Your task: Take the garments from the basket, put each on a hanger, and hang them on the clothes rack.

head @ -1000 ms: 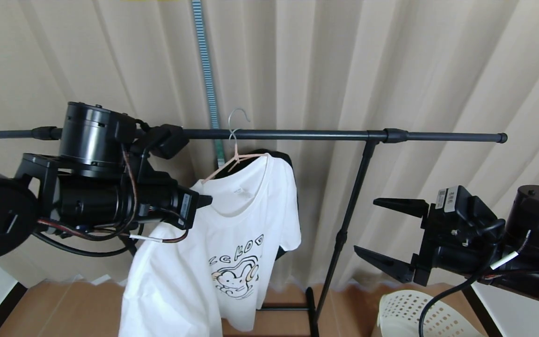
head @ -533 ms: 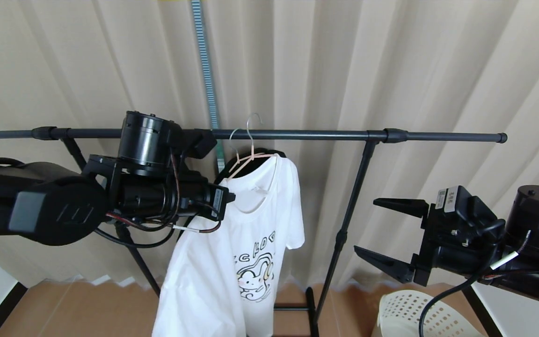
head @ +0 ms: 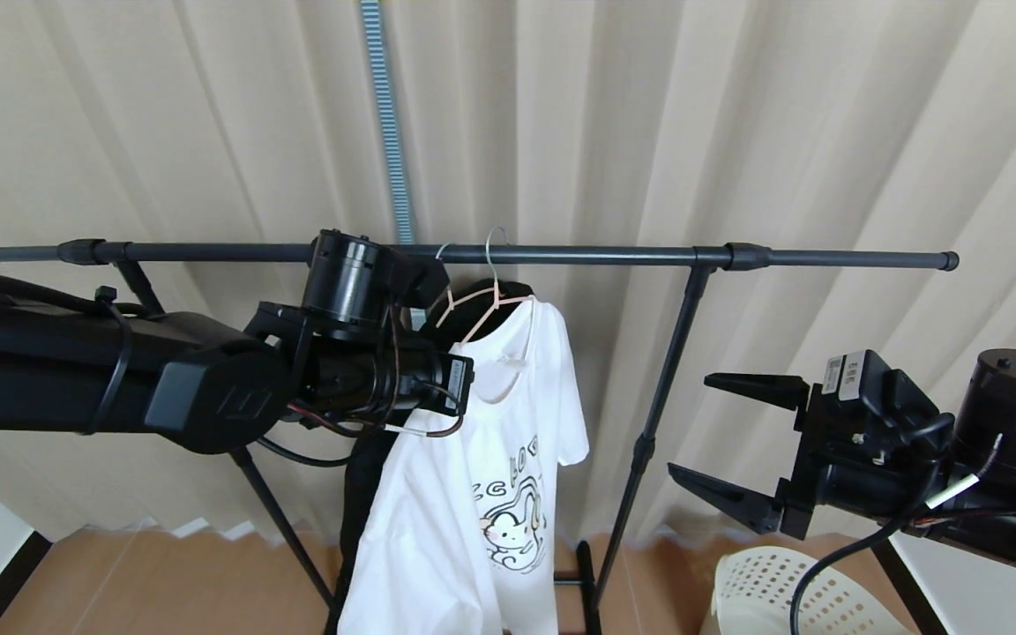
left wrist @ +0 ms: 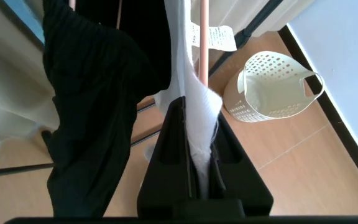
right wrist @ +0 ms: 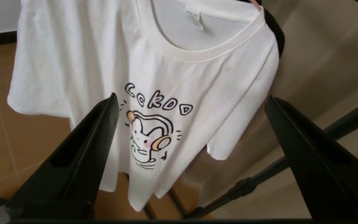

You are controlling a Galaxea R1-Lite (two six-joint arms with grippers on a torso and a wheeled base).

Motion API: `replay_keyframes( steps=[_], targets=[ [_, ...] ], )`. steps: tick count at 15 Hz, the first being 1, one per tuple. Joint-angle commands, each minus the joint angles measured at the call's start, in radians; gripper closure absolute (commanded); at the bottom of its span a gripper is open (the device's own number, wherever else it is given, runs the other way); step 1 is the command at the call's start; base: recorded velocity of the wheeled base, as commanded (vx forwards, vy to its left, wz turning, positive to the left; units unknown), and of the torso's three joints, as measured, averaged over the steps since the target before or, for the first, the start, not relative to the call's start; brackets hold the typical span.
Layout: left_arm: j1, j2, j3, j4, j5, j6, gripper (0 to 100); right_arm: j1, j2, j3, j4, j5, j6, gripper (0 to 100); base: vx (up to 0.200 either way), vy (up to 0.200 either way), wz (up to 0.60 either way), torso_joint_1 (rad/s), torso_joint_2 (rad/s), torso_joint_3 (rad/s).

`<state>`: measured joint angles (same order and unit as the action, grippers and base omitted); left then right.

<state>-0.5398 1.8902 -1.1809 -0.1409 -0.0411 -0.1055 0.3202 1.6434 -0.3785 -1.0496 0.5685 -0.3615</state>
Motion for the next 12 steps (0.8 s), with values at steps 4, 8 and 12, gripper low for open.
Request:
replay_keyframes(
  steps=[4, 8, 12],
  targets=[
    [-0.019, 0.033, -0.013, 0.0, 0.001, 0.001, 100, 0.0, -0.017, 0.003, 0.0, 0.001, -0.001, 0, 0.0, 0.0, 0.0, 0.0, 0.0, 0.0],
    [-0.02, 0.047, -0.017, 0.0, 0.013, 0.001, 100, 0.0, -0.017, 0.003, 0.0, 0.001, -0.001, 0, 0.0, 0.0, 0.0, 0.0, 0.0, 0.0],
    [-0.02, 0.047, -0.017, 0.0, 0.013, 0.003, 100, 0.0, -0.016, 0.003, 0.002, 0.001, -0.002, 0, 0.0, 0.0, 0.0, 0.0, 0.0, 0.0]
  ],
)
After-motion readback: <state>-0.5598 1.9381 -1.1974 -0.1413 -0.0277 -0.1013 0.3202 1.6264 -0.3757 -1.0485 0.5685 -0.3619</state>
